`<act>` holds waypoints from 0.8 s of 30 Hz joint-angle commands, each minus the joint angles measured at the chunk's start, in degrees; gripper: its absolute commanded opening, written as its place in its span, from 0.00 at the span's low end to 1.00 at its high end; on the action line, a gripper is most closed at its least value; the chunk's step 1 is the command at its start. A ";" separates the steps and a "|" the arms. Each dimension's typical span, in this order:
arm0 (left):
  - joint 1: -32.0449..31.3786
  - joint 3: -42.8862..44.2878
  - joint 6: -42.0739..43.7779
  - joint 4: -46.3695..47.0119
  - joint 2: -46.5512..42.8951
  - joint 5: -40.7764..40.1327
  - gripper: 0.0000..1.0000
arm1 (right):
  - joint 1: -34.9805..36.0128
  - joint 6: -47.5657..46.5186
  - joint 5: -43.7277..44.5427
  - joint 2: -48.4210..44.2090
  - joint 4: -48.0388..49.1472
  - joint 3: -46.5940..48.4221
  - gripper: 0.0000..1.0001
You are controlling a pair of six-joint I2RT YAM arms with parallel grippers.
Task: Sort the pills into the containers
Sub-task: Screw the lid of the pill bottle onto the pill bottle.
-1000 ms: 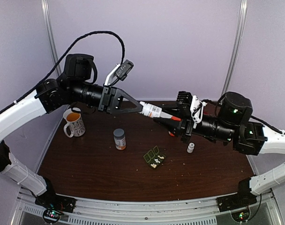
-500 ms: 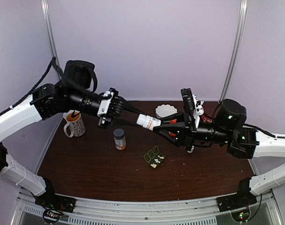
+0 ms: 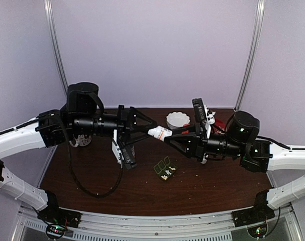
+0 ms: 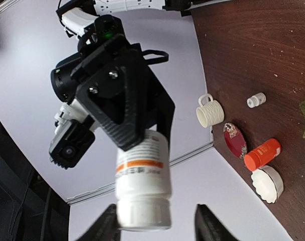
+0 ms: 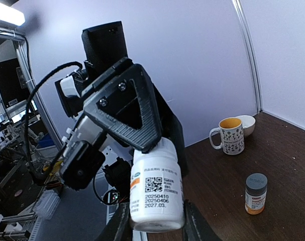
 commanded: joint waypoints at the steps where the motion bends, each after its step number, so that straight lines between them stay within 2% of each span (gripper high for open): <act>1: -0.13 -0.52 -1.31 0.09 0.88 -4.75 0.95 | 0.07 2.21 -3.19 -2.18 10.14 1.89 0.00; 3: 0.04 -0.34 -7.54 -0.59 -0.05 -5.26 0.98 | -0.42 1.29 -3.80 -3.00 9.56 1.53 0.00; 7: 1.28 -0.33 -29.64 1.45 -2.68 -2.78 0.98 | -0.73 -3.75 -4.20 -4.94 5.48 1.26 0.00; 10: 1.92 -0.59 -47.85 3.37 -5.19 1.51 0.98 | -0.76 -9.93 -3.82 -6.38 -0.38 2.75 0.00; 14: 1.94 1.18 -76.80 4.90 -6.91 -2.15 0.98 | -0.76 -19.99 -1.33 -7.51 -7.48 5.01 0.00; 16: 1.94 5.06 -92.03 1.43 -5.41 -6.33 0.98 | -0.76 -25.68 0.42 -7.57 -9.75 5.55 0.00; 20: 2.15 18.69 -109.94 -13.73 -0.39 -4.69 0.98 | -0.59 -37.83 5.29 -7.65 -9.89 4.75 0.00; 22: 4.28 21.26 -119.46 -17.25 1.03 -1.70 0.97 | -0.52 -42.50 7.67 -7.65 -9.08 4.16 0.00; 24: 8.32 18.76 -131.83 -13.32 1.34 7.23 0.98 | -0.49 -46.25 9.20 -7.36 -7.90 3.63 0.00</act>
